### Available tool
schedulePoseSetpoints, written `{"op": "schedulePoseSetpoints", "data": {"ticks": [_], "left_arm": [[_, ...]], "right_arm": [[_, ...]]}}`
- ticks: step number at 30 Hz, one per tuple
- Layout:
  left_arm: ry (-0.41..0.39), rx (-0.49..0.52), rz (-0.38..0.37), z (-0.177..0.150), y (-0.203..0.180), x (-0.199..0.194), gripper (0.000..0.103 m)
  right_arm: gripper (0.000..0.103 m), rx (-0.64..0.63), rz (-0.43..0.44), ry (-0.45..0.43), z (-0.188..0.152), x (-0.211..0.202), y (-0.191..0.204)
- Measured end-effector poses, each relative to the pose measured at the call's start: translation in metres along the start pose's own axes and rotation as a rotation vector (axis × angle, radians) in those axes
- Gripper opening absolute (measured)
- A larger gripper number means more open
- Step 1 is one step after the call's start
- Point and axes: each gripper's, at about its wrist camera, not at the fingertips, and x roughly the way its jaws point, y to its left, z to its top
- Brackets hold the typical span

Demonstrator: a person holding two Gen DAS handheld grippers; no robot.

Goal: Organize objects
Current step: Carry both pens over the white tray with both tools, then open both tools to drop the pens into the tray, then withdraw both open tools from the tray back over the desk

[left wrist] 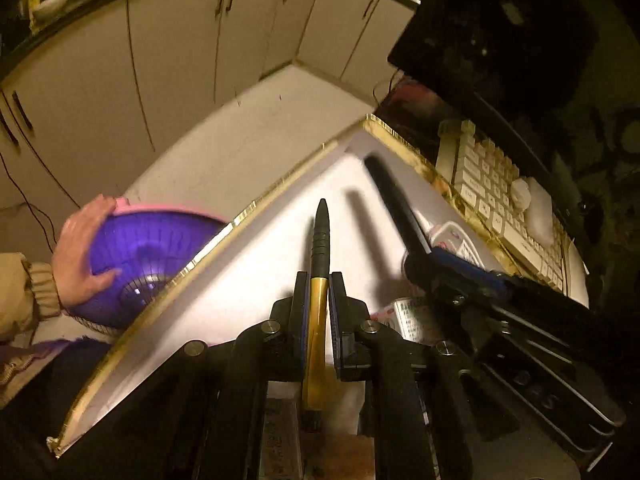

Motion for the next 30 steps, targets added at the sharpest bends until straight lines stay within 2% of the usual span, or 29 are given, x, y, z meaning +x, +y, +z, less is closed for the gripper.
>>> {"op": "schedulePoseSetpoints", "data": {"ticks": [2, 4, 5, 6, 7, 8, 11, 12, 13, 14, 15, 16, 18, 22, 25, 30], "left_arm": [[-0.042, -0.014, 0.022, 0.0, 0.001, -0.007, 0.008], [-0.074, -0.018, 0.007, -0.002, 0.0, -0.015, 0.009], [-0.079, -0.012, -0.007, -0.003, -0.001, -0.018, 0.011], [-0.08, -0.008, -0.014, -0.004, -0.003, -0.02, 0.017], [-0.082, -0.009, -0.017, -0.006, -0.004, -0.023, 0.024], [-0.092, -0.021, -0.016, -0.009, -0.005, -0.03, 0.026], [-0.159, -0.043, -0.024, -0.02, -0.01, -0.053, 0.027], [-0.184, -0.044, -0.036, -0.025, -0.012, -0.061, 0.028], [-0.214, -0.038, -0.052, -0.031, -0.017, -0.072, 0.033], [-0.231, -0.029, -0.06, -0.035, -0.022, -0.079, 0.035], [-0.257, -0.01, -0.068, -0.041, -0.029, -0.089, 0.035], [-0.274, 0.004, -0.07, -0.047, -0.034, -0.096, 0.035], [-0.308, 0.035, -0.089, -0.062, -0.048, -0.113, 0.035], [-0.312, 0.055, -0.155, -0.09, -0.072, -0.13, 0.035], [-0.299, 0.105, -0.151, -0.113, -0.097, -0.132, 0.035], [-0.238, 0.207, -0.182, -0.154, -0.128, -0.126, 0.035]], "right_arm": [[0.015, 0.012, 0.01, 0.006, 0.0, 0.003, -0.003], [0.015, 0.043, 0.054, -0.006, -0.002, 0.002, -0.008], [0.015, 0.057, 0.081, -0.014, -0.003, 0.001, -0.01], [0.015, 0.072, 0.103, -0.021, -0.004, -0.002, -0.011], [0.016, 0.083, 0.11, -0.037, -0.005, -0.007, -0.013], [0.015, 0.082, 0.103, -0.055, -0.005, -0.012, -0.013], [0.016, 0.076, 0.084, -0.125, -0.011, -0.038, -0.016], [0.019, 0.084, 0.093, -0.151, -0.017, -0.049, -0.017], [0.028, 0.091, 0.102, -0.168, -0.023, -0.057, -0.019], [0.035, 0.1, 0.116, -0.189, -0.031, -0.069, -0.021], [0.049, 0.109, 0.123, -0.211, -0.041, -0.08, -0.023], [0.054, 0.118, 0.127, -0.238, -0.053, -0.094, -0.025], [0.054, 0.131, 0.124, -0.263, -0.076, -0.115, -0.029], [0.054, 0.17, 0.124, -0.276, -0.127, -0.156, -0.045], [0.054, 0.166, 0.104, -0.276, -0.163, -0.179, -0.056], [0.054, 0.19, -0.015, -0.313, -0.214, -0.212, -0.08]]}}
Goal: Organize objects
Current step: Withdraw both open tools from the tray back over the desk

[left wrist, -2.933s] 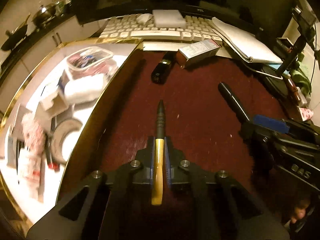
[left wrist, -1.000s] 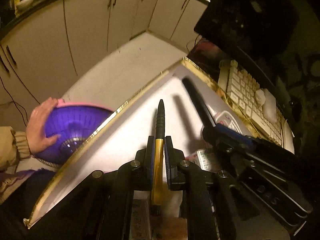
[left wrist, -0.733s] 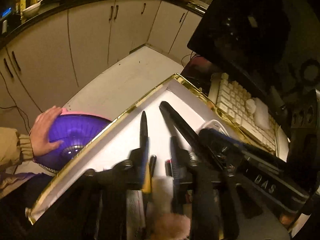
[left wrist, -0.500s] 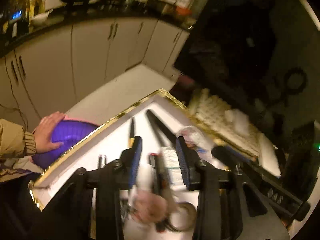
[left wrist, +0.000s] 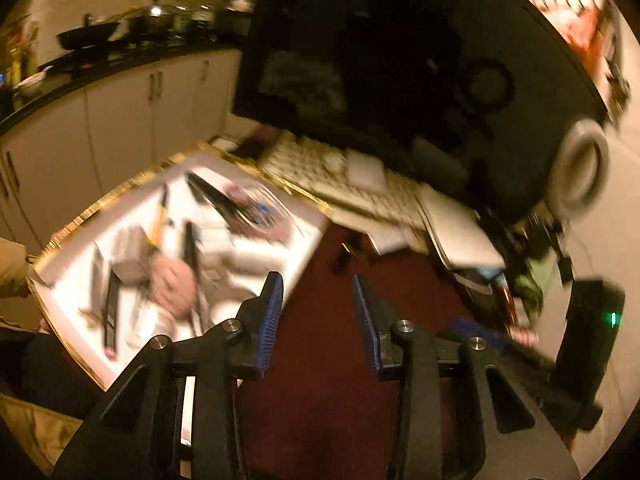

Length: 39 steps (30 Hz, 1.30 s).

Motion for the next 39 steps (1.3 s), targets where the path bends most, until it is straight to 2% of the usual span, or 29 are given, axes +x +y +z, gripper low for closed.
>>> {"op": "schedulePoseSetpoints", "data": {"ticks": [5, 8, 13, 20, 26, 31, 34, 39], "left_arm": [[0.072, 0.01, -0.081, -0.029, -0.015, 0.014, 0.035], [0.13, 0.029, -0.087, -0.039, -0.031, 0.029, 0.035], [0.13, 0.05, -0.115, -0.041, -0.048, 0.033, 0.035], [0.13, 0.074, -0.1, -0.045, -0.056, 0.032, 0.035], [0.126, 0.063, -0.05, -0.041, -0.05, 0.034, 0.035], [0.144, 0.014, -0.078, -0.04, -0.036, 0.048, 0.035], [0.185, 0.016, -0.05, -0.035, -0.033, 0.063, 0.035], [0.153, -0.004, -0.076, -0.037, -0.024, 0.063, 0.035]], "right_arm": [[0.054, 0.087, -0.068, -0.033, -0.019, -0.023, -0.027], [0.054, 0.102, -0.092, -0.023, -0.034, -0.029, -0.034], [0.054, 0.1, -0.114, -0.031, -0.047, -0.042, -0.041], [0.054, 0.116, -0.117, -0.045, -0.043, -0.049, -0.052], [0.054, 0.094, -0.056, -0.051, -0.042, -0.044, -0.048], [0.055, 0.097, -0.074, 0.005, -0.031, -0.022, -0.05], [0.055, 0.058, -0.077, -0.004, -0.023, -0.02, -0.042], [0.055, 0.07, -0.068, 0.001, -0.019, -0.016, -0.042]]}}
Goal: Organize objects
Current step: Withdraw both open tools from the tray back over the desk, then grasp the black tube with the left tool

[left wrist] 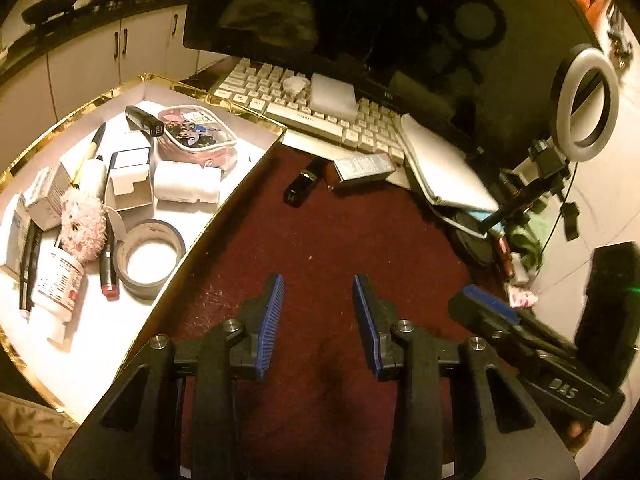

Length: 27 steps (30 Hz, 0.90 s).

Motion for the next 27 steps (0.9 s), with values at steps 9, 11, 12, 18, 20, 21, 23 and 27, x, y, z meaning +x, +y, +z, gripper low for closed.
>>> {"op": "schedulePoseSetpoints", "data": {"ticks": [9, 11, 12, 18, 20, 21, 23, 27], "left_arm": [[0.061, -0.043, 0.018, 0.031, 0.009, 0.034, 0.035], [0.033, -0.018, 0.015, 0.039, 0.003, 0.034, 0.035], [0.023, 0.001, 0.035, 0.047, -0.002, 0.038, 0.035], [0.026, 0.13, 0.165, 0.082, -0.025, 0.076, 0.035], [0.039, 0.166, 0.185, 0.088, -0.028, 0.088, 0.035], [0.052, 0.184, 0.206, 0.091, -0.029, 0.095, 0.035], [0.072, 0.208, 0.218, 0.092, -0.03, 0.106, 0.035], [0.164, 0.2, 0.23, 0.09, -0.023, 0.138, 0.035]], "right_arm": [[0.057, 0.044, -0.006, 0.03, 0.01, 0.023, -0.018], [0.057, 0.063, 0.001, 0.043, 0.014, 0.028, -0.024], [0.057, 0.064, 0.005, 0.043, 0.017, 0.03, -0.026], [0.057, 0.052, 0.018, 0.046, 0.025, 0.037, -0.035], [0.057, 0.053, 0.034, 0.052, 0.025, 0.039, -0.038], [0.057, 0.048, 0.038, 0.051, 0.026, 0.039, -0.039], [0.057, 0.04, 0.028, 0.042, 0.027, 0.04, -0.041], [0.057, 0.062, 0.036, 0.036, 0.029, 0.04, -0.048]]}}
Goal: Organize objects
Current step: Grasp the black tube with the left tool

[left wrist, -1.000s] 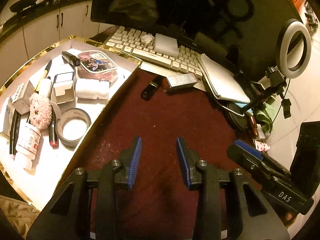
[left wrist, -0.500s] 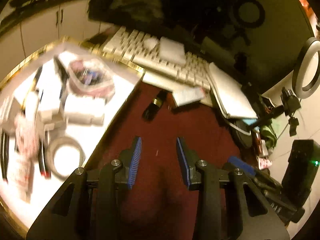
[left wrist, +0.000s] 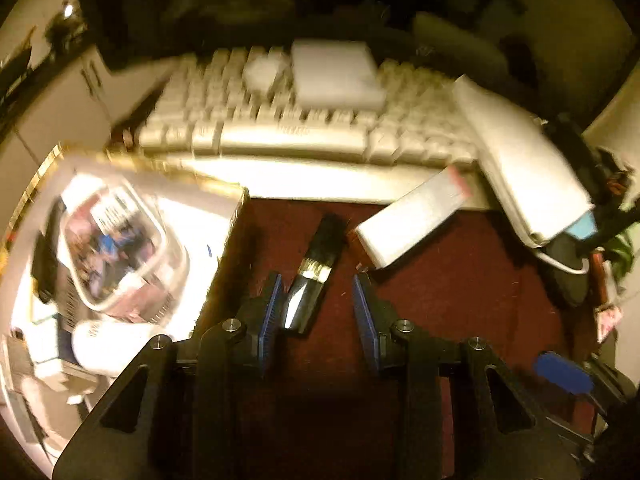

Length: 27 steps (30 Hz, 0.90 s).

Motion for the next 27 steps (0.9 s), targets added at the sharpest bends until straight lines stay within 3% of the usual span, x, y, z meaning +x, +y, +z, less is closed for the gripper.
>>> {"op": "schedulePoseSetpoints", "data": {"ticks": [3, 6, 9, 12, 16, 21, 27], "left_arm": [[-0.043, 0.021, 0.01, -0.001, -0.004, -0.001, 0.034], [-0.042, 0.025, 0.0, -0.006, -0.006, 0.001, 0.017], [-0.065, 0.041, 0.015, -0.018, -0.008, -0.006, 0.017], [-0.063, 0.029, -0.03, -0.041, -0.005, -0.02, 0.017], [-0.061, -0.03, -0.054, -0.072, 0.006, -0.041, 0.017], [-0.128, -0.101, -0.072, -0.102, 0.03, -0.054, 0.017], [-0.166, -0.154, -0.09, -0.108, 0.039, -0.062, 0.017]], "right_arm": [[0.057, 0.006, 0.002, -0.004, 0.0, -0.001, -0.003], [0.057, 0.014, -0.001, 0.004, 0.002, 0.001, -0.007], [0.057, 0.014, -0.006, 0.007, 0.003, 0.003, -0.006], [0.057, -0.004, -0.031, 0.008, 0.002, 0.005, -0.002], [0.057, -0.007, -0.046, 0.022, 0.004, 0.011, 0.005], [0.057, -0.01, -0.049, 0.057, 0.015, 0.032, 0.025], [0.057, 0.023, -0.143, 0.081, 0.047, 0.074, 0.042]]}}
